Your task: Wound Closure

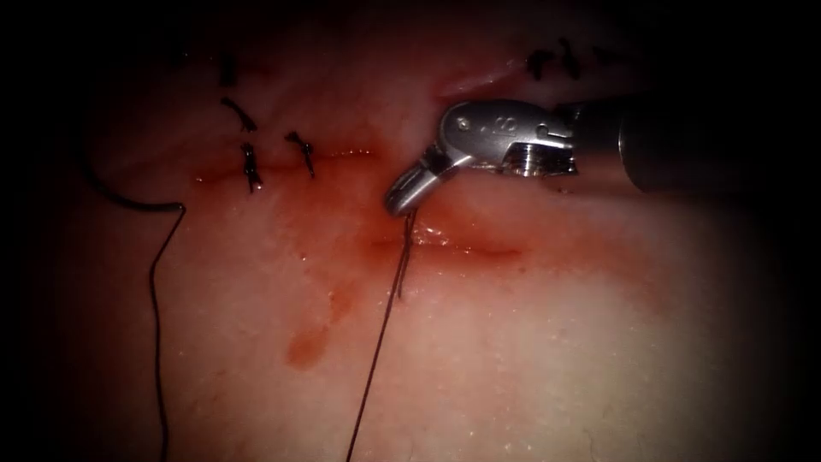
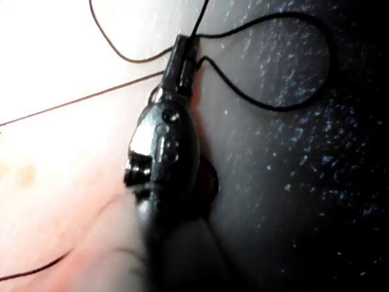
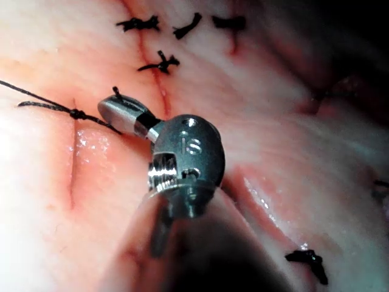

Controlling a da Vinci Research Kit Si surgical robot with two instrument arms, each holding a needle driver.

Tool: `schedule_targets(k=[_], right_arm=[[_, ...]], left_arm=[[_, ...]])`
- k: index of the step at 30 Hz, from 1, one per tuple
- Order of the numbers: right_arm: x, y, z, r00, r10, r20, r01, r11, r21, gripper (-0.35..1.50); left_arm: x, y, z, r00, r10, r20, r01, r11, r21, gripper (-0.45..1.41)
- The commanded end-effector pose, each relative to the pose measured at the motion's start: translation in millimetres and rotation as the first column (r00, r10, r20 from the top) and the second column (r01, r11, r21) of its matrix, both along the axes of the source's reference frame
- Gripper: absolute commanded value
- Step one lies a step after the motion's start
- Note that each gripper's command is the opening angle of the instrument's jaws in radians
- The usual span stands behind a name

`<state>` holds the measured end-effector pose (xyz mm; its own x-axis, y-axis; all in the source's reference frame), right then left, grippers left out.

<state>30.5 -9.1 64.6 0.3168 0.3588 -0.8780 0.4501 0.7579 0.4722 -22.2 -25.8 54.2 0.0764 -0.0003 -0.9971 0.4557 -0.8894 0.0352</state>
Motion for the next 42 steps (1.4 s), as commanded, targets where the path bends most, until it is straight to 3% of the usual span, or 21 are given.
schedule_targets(k=[1,10,16,21,22,23,24,27,28,31,34,36,38,39,42], right_arm=[[1.1,0.7,0.5,1.000,0.012,0.007,-0.012,1.000,-0.004,-0.35],[0.3,2.1,2.1,0.993,0.096,0.073,-0.094,0.995,-0.029,-0.35],[0.0,2.8,2.4,0.984,0.147,0.103,-0.145,0.989,-0.025,-0.35],[0.6,1.0,1.8,0.988,0.140,0.061,-0.141,0.990,0.007,-0.35],[0.7,0.7,1.6,0.988,0.140,0.061,-0.141,0.990,0.008,-0.20],[0.7,0.3,1.4,0.988,0.144,0.063,-0.145,0.989,0.006,0.22],[0.8,-0.2,1.0,0.985,0.159,0.071,-0.160,0.987,0.007,0.52],[0.4,-1.1,0.0,0.976,0.205,0.077,-0.207,0.978,0.015,0.93],[-0.1,-1.1,-0.8,0.965,0.250,0.077,-0.252,0.967,0.028,1.05],[-1.2,-0.3,-2.3,0.938,0.330,0.108,-0.337,0.940,0.057,1.13],[-3.7,1.9,-5.1,0.868,0.478,0.130,-0.485,0.875,0.019,1.13],[-5.4,2.9,-6.9,0.787,0.601,0.142,-0.603,0.797,-0.030,1.06],[-5.7,2.9,-7.3,0.775,0.616,0.145,-0.615,0.787,-0.054,1.06],[-5.9,2.5,-8.0,0.743,0.651,0.153,-0.648,0.758,-0.075,1.06],[-5.6,1.2,-9.6,0.704,0.699,0.121,-0.697,0.714,-0.072,1.01]], left_arm=[[-0.8,-0.6,0.8,1.000,0.011,0.004,-0.011,1.000,0.004,-0.45],[-1.7,-4.5,1.5,0.996,0.090,0.013,-0.090,0.995,0.033,-0.45],[-1.7,-4.5,1.8,0.994,0.107,0.020,-0.108,0.993,0.041,-0.45],[-1.9,-2.6,0.7,0.997,0.078,0.009,-0.079,0.995,0.058,-0.45],[-1.9,-1.8,0.3,0.998,0.068,0.014,-0.069,0.996,0.048,-0.45],[-1.8,-1.0,-0.2,0.999,0.053,0.013,-0.053,0.998,0.043,-0.45],[-1.7,-0.1,-0.7,0.999,0.038,0.015,-0.038,0.999,0.034,-0.45],[-1.1,3.3,-2.5,1.000,-0.014,0.011,0.014,1.000,-0.013,-0.45],[-0.4,5.8,-3.8,0.999,-0.048,0.004,0.048,0.997,-0.057,-0.45],[0.8,9.2,-5.5,0.995,-0.102,-0.007,0.100,0.987,-0.123,-0.45],[2.9,14.5,-7.7,0.985,-0.169,-0.011,0.162,0.958,-0.238,-0.45],[3.7,18.4,-8.4,0.977,-0.213,-0.025,0.194,0.928,-0.318,-0.45],[3.9,19.2,-8.4,0.977,-0.212,-0.023,0.193,0.926,-0.325,-0.45],[4.1,20.7,-8.3,0.981,-0.194,-0.018,0.175,0.920,-0.351,-0.45],[4.0,22.9,-8.0,0.993,-0.114,-0.015,0.099,0.911,-0.400,-0.45]])
